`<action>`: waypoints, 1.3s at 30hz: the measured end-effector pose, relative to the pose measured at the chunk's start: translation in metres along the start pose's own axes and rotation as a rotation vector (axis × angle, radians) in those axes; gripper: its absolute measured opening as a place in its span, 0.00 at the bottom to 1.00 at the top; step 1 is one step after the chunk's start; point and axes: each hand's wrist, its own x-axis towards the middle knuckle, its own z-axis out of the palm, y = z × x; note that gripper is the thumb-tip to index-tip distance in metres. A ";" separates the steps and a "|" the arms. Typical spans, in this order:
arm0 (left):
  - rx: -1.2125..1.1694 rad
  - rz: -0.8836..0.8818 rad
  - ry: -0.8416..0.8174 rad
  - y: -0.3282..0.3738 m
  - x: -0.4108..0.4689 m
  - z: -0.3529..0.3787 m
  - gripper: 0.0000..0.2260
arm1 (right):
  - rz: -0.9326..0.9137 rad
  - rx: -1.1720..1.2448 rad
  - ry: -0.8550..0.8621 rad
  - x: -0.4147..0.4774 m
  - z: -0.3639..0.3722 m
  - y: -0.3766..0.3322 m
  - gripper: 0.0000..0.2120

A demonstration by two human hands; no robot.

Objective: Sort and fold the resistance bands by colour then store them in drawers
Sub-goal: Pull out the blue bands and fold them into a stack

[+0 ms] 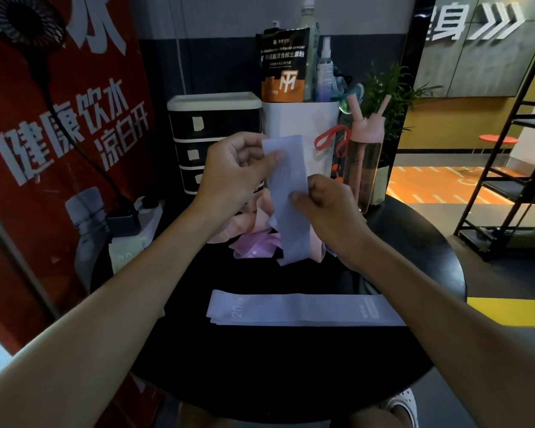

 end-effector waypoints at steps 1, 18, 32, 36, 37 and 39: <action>0.002 -0.003 -0.007 0.000 0.000 -0.001 0.09 | -0.002 0.001 -0.002 0.000 0.000 0.000 0.10; -0.031 -0.070 0.242 -0.005 0.006 -0.023 0.04 | 0.079 0.256 -0.298 -0.021 -0.016 0.010 0.09; -0.052 -0.228 0.406 -0.037 -0.028 -0.045 0.04 | 0.275 0.105 -0.407 -0.050 -0.073 0.039 0.13; -0.058 -0.297 0.418 -0.049 -0.052 -0.045 0.03 | 0.326 -0.042 -0.434 -0.056 -0.091 0.051 0.13; -0.063 -0.313 0.422 -0.053 -0.058 -0.046 0.03 | 0.342 -0.060 -0.448 -0.056 -0.096 0.053 0.14; -0.064 -0.354 0.432 -0.061 -0.068 -0.049 0.06 | 0.357 -0.086 -0.439 -0.057 -0.104 0.059 0.15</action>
